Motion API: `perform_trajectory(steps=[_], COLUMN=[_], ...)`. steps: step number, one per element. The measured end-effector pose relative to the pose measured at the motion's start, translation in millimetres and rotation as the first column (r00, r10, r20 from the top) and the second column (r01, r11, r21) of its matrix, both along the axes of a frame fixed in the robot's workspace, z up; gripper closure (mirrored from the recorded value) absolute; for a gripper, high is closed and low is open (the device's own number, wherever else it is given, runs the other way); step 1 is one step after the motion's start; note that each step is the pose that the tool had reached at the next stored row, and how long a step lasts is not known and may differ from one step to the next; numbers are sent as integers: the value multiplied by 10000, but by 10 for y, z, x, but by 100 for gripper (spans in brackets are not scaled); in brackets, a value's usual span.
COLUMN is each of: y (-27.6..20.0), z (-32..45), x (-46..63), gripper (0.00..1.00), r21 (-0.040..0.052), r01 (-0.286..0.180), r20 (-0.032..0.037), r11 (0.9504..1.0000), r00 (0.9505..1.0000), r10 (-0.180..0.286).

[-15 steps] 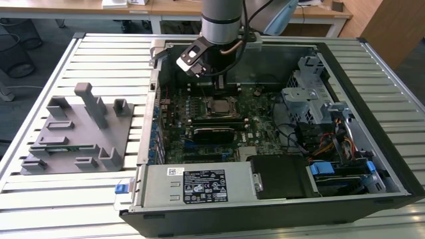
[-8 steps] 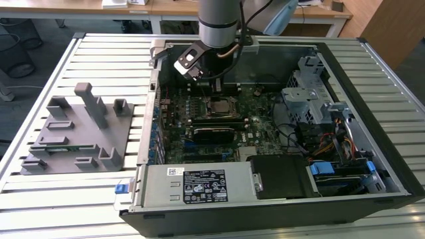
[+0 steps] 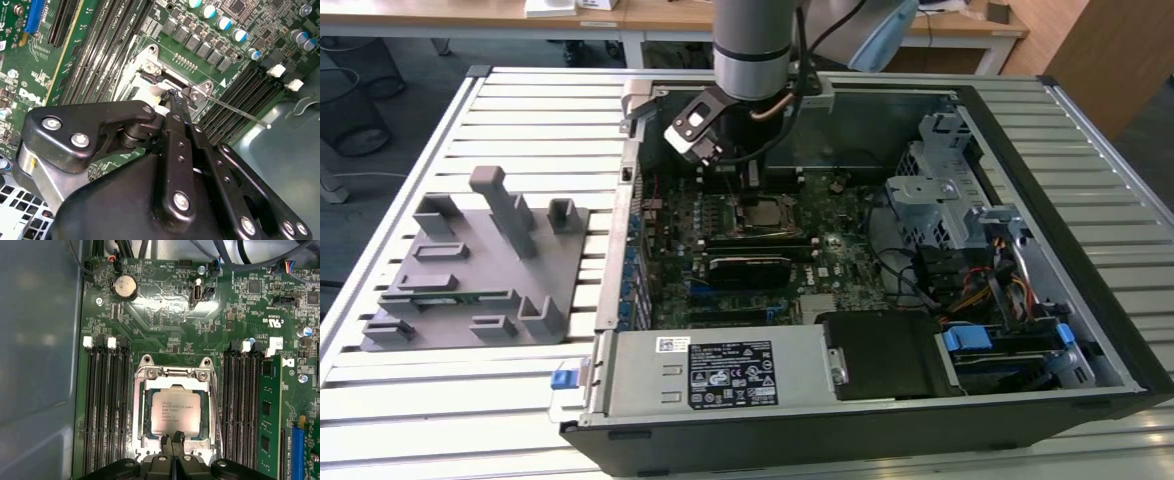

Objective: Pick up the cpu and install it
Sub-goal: 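Close the cpu cover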

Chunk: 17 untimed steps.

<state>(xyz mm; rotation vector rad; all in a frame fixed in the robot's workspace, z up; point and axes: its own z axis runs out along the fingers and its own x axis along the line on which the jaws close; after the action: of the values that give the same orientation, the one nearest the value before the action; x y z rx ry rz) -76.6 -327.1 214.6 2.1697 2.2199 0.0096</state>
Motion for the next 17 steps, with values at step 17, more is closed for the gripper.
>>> perform_trajectory(steps=[17], y=[0], z=[-140], x=[-36], gripper=[89], r21=[0], r01=[-1], r20=[-1], r11=[10000], r00=[10000], r10=[1])
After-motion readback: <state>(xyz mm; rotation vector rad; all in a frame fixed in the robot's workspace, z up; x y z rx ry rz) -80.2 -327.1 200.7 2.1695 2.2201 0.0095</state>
